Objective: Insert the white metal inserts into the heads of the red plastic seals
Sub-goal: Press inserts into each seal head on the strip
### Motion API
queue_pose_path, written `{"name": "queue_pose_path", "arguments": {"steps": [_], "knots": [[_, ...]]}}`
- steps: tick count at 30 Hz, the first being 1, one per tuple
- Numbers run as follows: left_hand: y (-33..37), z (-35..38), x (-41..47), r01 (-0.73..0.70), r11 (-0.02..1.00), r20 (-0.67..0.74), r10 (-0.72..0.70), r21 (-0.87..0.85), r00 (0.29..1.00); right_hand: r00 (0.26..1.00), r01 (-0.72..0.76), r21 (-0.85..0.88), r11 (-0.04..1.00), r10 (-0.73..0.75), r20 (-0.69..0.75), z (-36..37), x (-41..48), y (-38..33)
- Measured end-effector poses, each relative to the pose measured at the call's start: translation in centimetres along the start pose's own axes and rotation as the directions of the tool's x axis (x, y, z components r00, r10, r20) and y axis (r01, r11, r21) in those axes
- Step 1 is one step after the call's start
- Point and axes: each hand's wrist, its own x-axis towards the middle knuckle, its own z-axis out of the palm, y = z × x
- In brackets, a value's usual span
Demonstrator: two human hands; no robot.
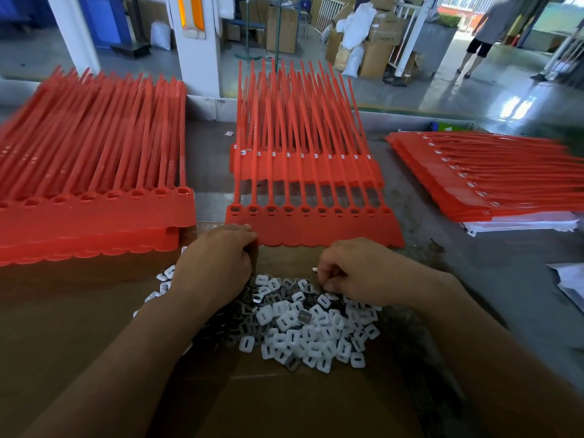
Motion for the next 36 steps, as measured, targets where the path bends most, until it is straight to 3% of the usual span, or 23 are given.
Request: {"name": "queue_pose_path", "arguments": {"steps": [4,9,11,18,31,36], "knots": [[0.0,0.0,0.0,0.002,1.0,0.006,-0.002,0.001,1.0,0.999,0.001,0.004,1.0,-0.001,0.046,-0.2,-0.2,0.1],[0.0,0.0,0.0,0.007,1.0,0.007,-0.007,-0.001,1.0,0.988,-0.073,0.388,0.919,0.119,-0.095,-0.3,-0.5,1.2],[0.0,-0.1,0.0,0.007,1.0,0.01,-0.007,-0.003,1.0,0.977,-0.071,0.444,0.893,0.153,-0.15,0.0,-0.4,1.6],[0.1,-0.1,0.0,0.001,1.0,0.012,-0.001,0.004,1.0,0.951,-0.055,0.405,0.913,0.172,-0.259,0.2,-0.3,2.3],[0.1,-0.1,0.0,-0.001,1.0,0.005,0.001,0.006,1.0,0.911,-0.027,0.567,0.823,0.254,-0.325,0.4,-0.1,3.1],[0.1,-0.1,0.0,-0.001,1.0,0.006,0.001,0.009,1.0,0.908,-0.042,0.482,0.875,0.234,-0.347,0.6,0.0,3.2]]}}
